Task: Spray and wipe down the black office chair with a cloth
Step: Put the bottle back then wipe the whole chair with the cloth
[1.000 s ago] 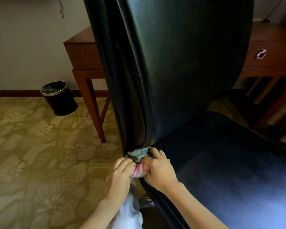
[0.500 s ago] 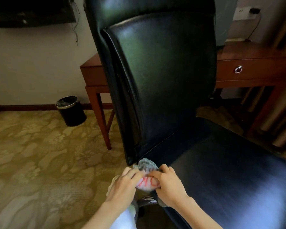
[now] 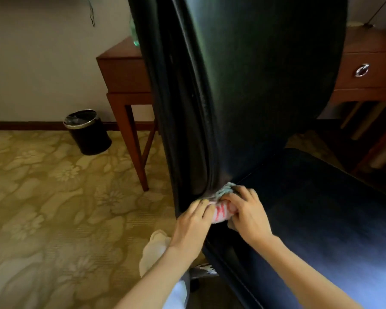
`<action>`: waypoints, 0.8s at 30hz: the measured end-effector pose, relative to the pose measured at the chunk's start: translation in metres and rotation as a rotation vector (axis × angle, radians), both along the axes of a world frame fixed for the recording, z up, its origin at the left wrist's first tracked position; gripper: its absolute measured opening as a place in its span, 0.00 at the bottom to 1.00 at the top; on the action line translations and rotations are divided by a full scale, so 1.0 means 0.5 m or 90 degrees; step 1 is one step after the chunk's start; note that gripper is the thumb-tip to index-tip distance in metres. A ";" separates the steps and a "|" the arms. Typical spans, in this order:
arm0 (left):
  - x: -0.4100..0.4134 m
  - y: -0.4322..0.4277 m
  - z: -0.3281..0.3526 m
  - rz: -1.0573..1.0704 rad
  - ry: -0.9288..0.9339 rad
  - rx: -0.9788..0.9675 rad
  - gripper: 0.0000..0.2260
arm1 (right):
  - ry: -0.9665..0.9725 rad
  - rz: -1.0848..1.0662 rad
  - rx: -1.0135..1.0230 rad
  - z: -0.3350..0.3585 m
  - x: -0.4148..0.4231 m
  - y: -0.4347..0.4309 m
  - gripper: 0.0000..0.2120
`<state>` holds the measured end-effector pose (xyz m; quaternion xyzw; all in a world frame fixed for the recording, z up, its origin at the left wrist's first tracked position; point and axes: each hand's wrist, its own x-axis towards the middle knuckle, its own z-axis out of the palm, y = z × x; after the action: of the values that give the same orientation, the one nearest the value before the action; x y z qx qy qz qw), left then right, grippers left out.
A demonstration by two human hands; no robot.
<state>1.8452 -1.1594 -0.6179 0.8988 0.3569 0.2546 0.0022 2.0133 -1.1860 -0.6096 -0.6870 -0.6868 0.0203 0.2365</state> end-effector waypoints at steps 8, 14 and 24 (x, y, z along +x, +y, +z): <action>0.037 0.014 -0.020 0.017 0.040 0.010 0.14 | 0.023 -0.050 -0.014 -0.009 0.024 0.029 0.27; -0.071 0.003 -0.028 -0.041 0.025 0.072 0.13 | 0.029 0.009 -0.001 -0.001 -0.072 -0.030 0.22; -0.240 -0.010 0.011 0.021 0.050 0.105 0.20 | 0.089 -0.004 -0.012 -0.018 -0.266 -0.057 0.27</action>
<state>1.7254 -1.1643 -0.6123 0.8991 0.3497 0.2473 -0.0899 1.8806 -1.2145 -0.6187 -0.6880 -0.6664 0.0739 0.2775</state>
